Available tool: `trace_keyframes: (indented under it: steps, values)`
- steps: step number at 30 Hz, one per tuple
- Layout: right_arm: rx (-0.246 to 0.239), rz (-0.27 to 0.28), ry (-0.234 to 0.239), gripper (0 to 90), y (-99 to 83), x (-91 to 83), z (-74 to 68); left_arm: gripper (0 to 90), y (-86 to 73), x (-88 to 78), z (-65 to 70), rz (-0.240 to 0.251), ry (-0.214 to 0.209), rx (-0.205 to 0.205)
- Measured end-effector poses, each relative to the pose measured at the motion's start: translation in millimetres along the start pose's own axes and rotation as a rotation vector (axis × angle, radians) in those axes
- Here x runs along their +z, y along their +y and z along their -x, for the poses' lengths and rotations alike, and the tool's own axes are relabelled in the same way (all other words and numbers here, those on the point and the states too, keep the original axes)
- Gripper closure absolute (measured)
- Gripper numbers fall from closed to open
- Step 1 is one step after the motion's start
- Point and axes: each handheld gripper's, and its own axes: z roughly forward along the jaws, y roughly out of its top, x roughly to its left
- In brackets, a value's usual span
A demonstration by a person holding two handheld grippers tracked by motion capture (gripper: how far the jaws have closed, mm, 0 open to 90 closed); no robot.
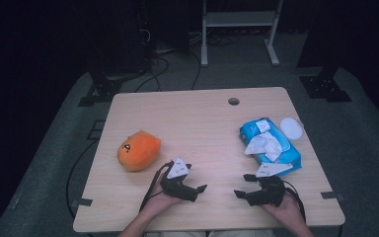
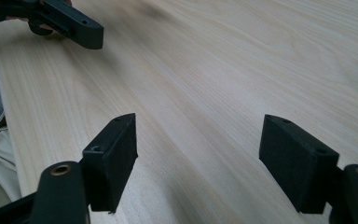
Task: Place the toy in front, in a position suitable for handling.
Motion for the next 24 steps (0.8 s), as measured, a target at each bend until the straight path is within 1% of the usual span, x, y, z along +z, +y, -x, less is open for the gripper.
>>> trace_keyframes:
  steps: [5,6,7,8,10,11,12,13,15,16,17,19,22,24]
  values:
    - [0.007,0.0,0.005,26.7,-1.6,0.3,3.1,8.4,3.7,-1.6,-0.7,0.005,-0.001,0.007]
    - [0.01,0.001,0.006,26.7,-1.8,0.4,3.6,8.4,4.7,-2.5,-0.7,0.016,-0.001,0.001]
    - [0.016,-0.001,0.008,26.7,-2.1,0.2,3.8,8.4,4.7,-2.5,-0.7,0.016,-0.001,0.001]
    - [0.017,0.0,0.009,26.7,-2.5,0.3,3.9,8.4,6.0,-3.9,-1.0,0.021,-0.001,0.0]
    - [0.018,0.0,0.007,26.7,-2.8,0.3,3.6,8.4,12.2,-10.7,-2.5,0.04,0.013,0.013]
    - [0.018,0.0,0.006,26.7,-2.8,0.3,3.3,8.4,12.2,-10.7,-2.5,0.04,0.013,0.013]
    - [0.019,-0.002,0.005,26.7,-2.6,0.3,2.8,8.4,17.6,-18.0,-4.3,0.062,0.028,0.021]
    - [0.014,0.0,0.005,26.7,-2.2,0.5,2.3,8.4,19.5,-21.3,-5.4,0.07,0.033,0.023]
    - [0.003,-0.004,0.0,26.7,-1.1,0.6,0.8,10.1,24.8,-32.9,-10.1,0.104,0.029,0.013]
    - [0.003,-0.003,-0.001,26.7,-0.6,0.8,-0.2,10.9,24.8,-32.9,-10.1,0.104,0.029,0.013]
    - [0.0,-0.004,-0.001,26.7,-0.1,0.6,-1.1,10.9,28.6,-43.0,-14.2,0.132,0.048,0.01]
    - [0.0,-0.003,0.0,26.7,0.2,1.2,-2.5,10.9,32.2,-54.5,-19.7,0.166,0.068,-0.002]
    - [-0.009,-0.011,-0.001,26.7,0.3,2.9,-4.1,10.8,36.2,-71.7,-28.3,0.21,0.109,-0.009]
    - [-0.009,-0.013,-0.003,26.7,0.3,3.3,-4.9,10.8,38.5,-84.0,-35.5,0.245,0.136,-0.022]
